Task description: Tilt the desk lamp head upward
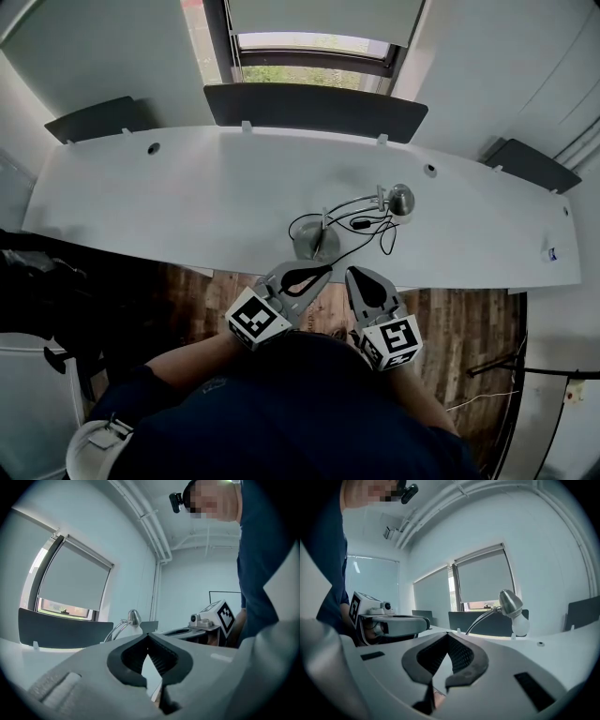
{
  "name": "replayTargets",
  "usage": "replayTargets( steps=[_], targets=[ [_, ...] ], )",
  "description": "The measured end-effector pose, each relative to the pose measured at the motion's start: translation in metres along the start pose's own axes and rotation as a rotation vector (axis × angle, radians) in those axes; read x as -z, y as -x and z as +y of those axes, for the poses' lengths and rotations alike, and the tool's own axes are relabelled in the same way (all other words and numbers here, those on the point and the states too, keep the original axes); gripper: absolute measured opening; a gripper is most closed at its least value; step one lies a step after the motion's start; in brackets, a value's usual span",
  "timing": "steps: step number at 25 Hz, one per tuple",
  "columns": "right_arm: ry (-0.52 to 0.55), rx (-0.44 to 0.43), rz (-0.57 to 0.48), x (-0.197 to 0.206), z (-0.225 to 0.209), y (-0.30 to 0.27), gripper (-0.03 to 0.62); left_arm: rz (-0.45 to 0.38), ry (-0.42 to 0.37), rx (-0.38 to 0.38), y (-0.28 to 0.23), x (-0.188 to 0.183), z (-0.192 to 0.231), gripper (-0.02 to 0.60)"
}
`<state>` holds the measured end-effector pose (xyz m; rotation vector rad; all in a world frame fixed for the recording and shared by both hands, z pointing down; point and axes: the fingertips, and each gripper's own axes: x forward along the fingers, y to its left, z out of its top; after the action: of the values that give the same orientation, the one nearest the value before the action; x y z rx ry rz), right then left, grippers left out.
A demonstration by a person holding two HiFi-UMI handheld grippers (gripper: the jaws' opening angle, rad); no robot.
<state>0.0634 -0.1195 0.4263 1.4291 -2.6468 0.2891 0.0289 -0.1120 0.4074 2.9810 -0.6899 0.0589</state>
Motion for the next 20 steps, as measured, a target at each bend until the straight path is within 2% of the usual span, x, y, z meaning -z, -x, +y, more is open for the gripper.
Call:
replayTargets(
  steps=[20],
  targets=[
    [0.02,-0.005,0.022,0.0093,-0.0006,0.0065,0.009,0.002,0.018,0.011,-0.0073,0.0029,-0.0043,0.006]
  ],
)
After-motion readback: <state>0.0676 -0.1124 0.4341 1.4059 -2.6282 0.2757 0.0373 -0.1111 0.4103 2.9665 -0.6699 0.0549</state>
